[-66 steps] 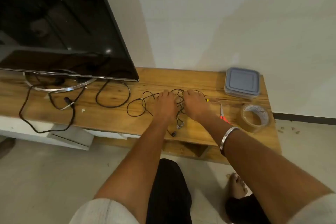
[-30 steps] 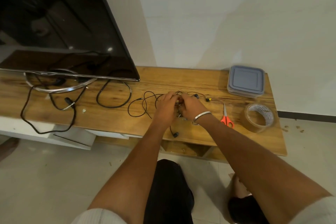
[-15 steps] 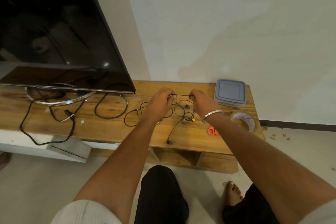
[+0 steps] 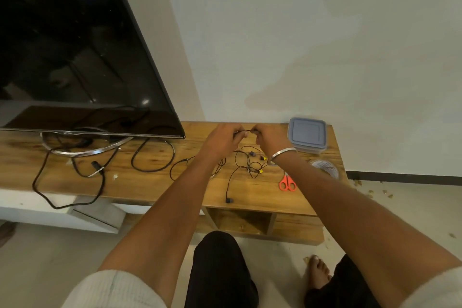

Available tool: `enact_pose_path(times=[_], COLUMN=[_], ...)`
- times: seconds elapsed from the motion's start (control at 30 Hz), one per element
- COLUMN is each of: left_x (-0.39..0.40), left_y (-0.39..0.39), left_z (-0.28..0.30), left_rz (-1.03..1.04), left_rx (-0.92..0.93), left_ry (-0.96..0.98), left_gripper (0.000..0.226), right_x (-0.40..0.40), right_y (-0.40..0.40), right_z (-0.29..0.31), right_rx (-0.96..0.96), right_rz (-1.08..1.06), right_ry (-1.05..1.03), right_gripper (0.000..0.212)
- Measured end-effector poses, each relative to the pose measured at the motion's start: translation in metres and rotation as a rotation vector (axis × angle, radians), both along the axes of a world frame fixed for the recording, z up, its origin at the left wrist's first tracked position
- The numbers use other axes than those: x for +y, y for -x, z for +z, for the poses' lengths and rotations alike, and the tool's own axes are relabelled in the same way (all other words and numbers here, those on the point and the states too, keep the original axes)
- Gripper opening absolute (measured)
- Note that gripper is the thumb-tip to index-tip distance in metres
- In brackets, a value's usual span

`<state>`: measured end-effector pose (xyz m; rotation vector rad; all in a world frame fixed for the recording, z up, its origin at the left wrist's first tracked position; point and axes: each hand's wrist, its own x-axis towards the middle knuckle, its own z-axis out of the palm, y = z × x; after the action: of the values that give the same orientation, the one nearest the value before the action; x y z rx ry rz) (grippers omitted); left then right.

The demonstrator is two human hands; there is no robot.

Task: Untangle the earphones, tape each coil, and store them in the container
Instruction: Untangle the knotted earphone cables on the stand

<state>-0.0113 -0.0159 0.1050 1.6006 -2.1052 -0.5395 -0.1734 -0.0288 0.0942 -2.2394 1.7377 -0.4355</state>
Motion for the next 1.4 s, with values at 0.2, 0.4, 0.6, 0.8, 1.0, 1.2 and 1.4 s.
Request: enact_pose_path(times=[0.2,0.4,0.6,0.8,1.0,1.2,1.4], left_x=[-0.001,0.002,0.008,0.010,0.007,0.008,0.008], left_y=[-0.020,-0.015,0.006,-0.003,-0.019,-0.012,0.004], left_z=[0.010,0.014,0.020,0.018,0.025,0.023,0.019], left_rz=[0.027,-0.001,-0.046,-0.043,-0.026,-0.035,-0.064], left_rx=[0.011,0.031,0.042,0.031,-0.013,-0.008,-0.009], left_ry=[-0.078,-0.073,-0.075,-0.132,-0.111,-0.105,-0.098], left_gripper=[0.019,0.022,0.019,0.020,0.019,0.021,0.019], right_x=[-0.001,0.005,0.011,0.009,0.009,0.016,0.019], right_y=[0.036,0.034,0.006,0.013,0.033,0.018,-0.008], right_z=[-0.007,-0.005,0.007,0.010,0.004,0.009,0.024], right_rx=[0.079,0.015,-0.131,-0.127,0.031,-0.024,0.139], right_rz=[-0.170,-0.158,0.010,-0.028,-0.253,-0.173,0.062], right_ry=[0.031,-0.111,-0.121,-0.054,-0.044,-0.219,-0.079], right_gripper=[0.029,0.030,0.025,0.027,0.027,0.045,0.024])
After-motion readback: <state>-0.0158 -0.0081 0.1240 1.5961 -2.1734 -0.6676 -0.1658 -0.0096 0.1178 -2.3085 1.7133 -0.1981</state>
